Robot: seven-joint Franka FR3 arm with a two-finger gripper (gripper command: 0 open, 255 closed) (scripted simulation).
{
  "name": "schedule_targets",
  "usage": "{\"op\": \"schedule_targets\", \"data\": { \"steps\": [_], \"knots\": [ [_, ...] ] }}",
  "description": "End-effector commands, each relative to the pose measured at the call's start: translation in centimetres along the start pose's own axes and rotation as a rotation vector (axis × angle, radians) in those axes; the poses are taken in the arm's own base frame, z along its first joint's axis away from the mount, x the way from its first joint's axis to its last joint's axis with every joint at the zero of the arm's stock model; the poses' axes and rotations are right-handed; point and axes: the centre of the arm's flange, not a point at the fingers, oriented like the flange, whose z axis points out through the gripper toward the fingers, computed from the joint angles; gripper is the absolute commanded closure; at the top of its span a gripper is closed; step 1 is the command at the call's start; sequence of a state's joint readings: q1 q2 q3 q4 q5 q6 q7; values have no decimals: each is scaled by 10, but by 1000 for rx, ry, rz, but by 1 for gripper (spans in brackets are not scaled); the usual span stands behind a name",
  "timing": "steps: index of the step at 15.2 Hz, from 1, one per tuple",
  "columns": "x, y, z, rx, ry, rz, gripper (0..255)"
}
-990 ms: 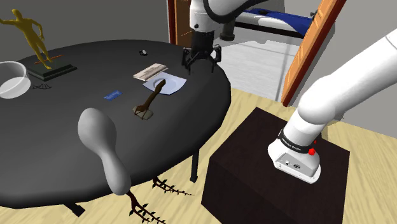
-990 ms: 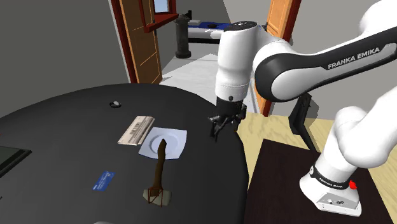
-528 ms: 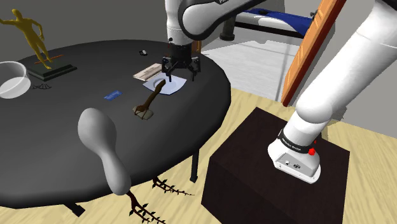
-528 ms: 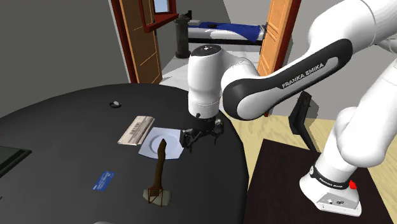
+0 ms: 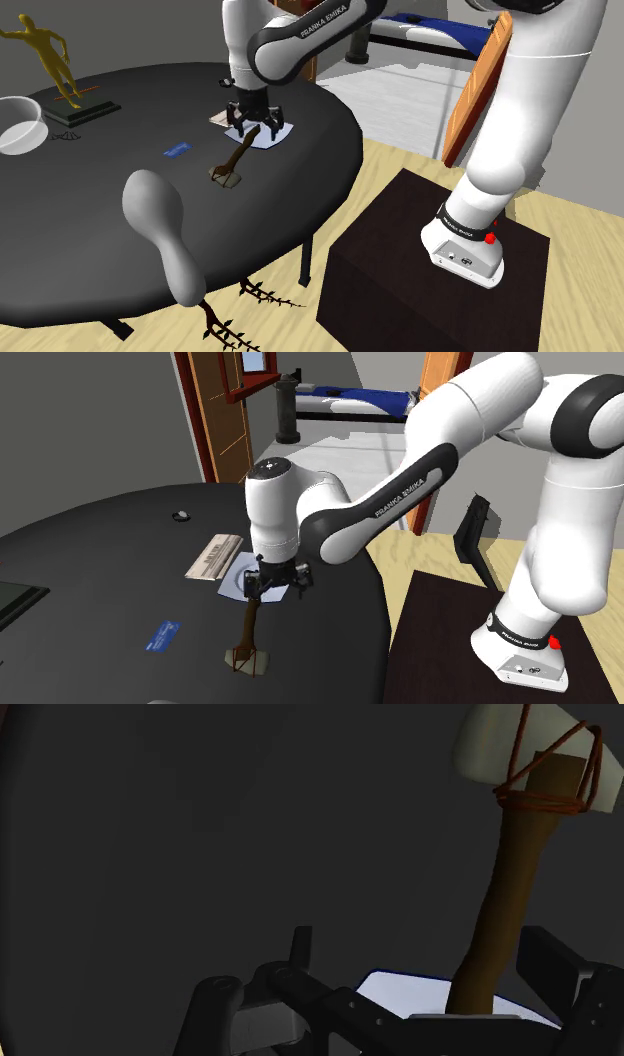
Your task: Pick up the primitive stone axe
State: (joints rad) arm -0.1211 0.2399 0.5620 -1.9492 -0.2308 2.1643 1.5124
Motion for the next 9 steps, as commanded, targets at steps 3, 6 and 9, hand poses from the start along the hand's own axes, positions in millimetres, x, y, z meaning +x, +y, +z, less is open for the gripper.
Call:
{"op": "schedule_targets", "data": {
  "steps": [3, 6, 9],
  "knots": [
    [13, -43, 29, 3, 6, 106, 0],
    [27, -73, 51, 5, 10, 183, 0],
    [29, -77, 65, 5, 10, 195, 0]
  ]
}}
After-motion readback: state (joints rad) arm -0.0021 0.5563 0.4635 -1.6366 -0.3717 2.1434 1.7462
